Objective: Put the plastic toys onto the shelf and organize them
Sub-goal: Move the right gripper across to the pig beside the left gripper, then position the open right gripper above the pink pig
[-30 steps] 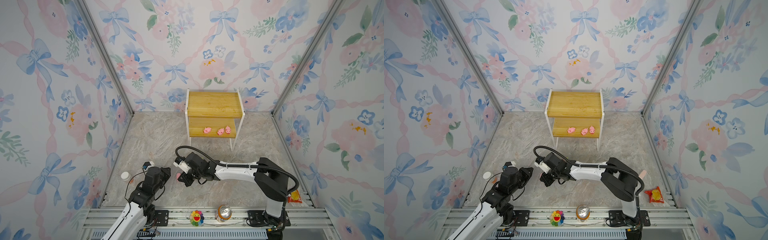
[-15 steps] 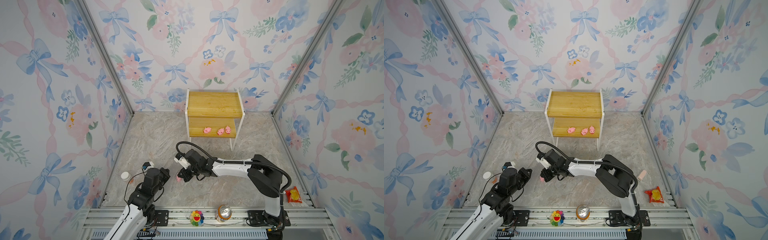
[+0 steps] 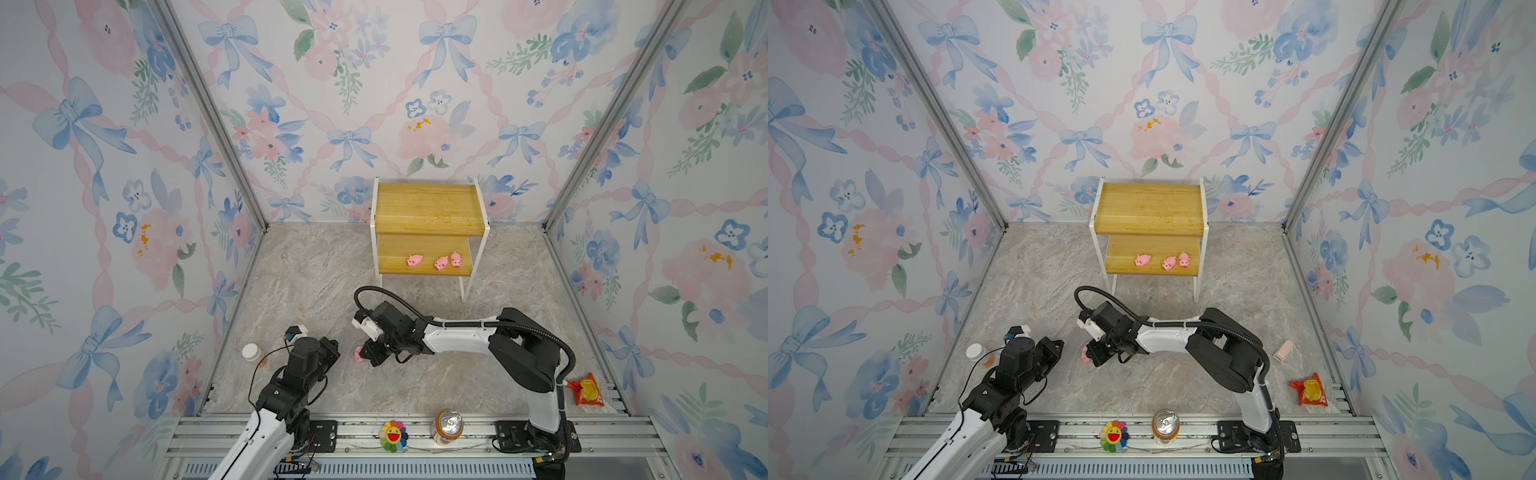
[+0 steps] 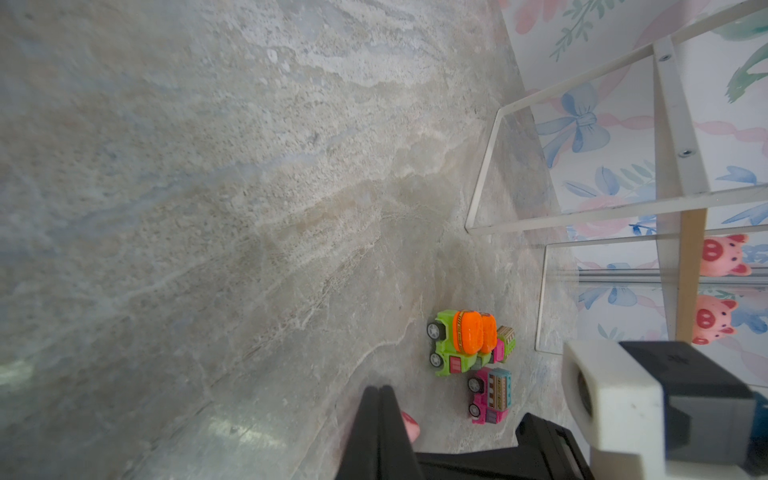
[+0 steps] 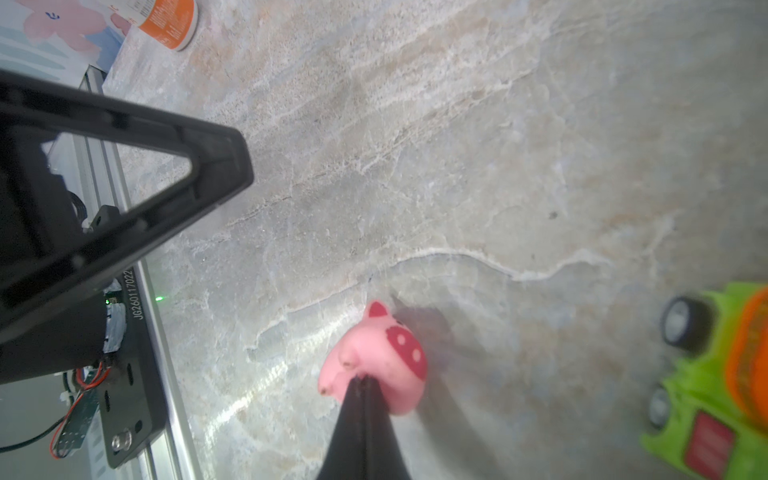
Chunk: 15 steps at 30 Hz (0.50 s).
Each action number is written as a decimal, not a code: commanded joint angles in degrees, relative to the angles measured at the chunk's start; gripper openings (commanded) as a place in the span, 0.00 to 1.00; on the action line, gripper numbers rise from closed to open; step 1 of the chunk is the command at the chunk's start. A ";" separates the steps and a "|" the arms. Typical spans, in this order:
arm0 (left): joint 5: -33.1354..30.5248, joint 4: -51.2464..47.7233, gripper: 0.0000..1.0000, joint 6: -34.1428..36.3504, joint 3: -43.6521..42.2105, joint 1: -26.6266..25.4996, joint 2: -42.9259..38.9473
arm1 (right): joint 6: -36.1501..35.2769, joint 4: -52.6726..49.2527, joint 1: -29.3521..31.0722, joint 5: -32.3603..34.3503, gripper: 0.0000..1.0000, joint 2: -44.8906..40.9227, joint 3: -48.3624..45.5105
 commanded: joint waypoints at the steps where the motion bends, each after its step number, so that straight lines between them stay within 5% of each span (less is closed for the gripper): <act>1: -0.75 -0.44 0.00 1.58 -0.70 0.52 -0.36 | 1.08 -1.62 -1.65 2.11 0.01 0.41 -2.27; 15: -1.24 -0.36 0.00 2.51 -1.00 0.59 1.04 | 0.43 -4.56 -2.30 6.23 0.04 -10.70 -10.66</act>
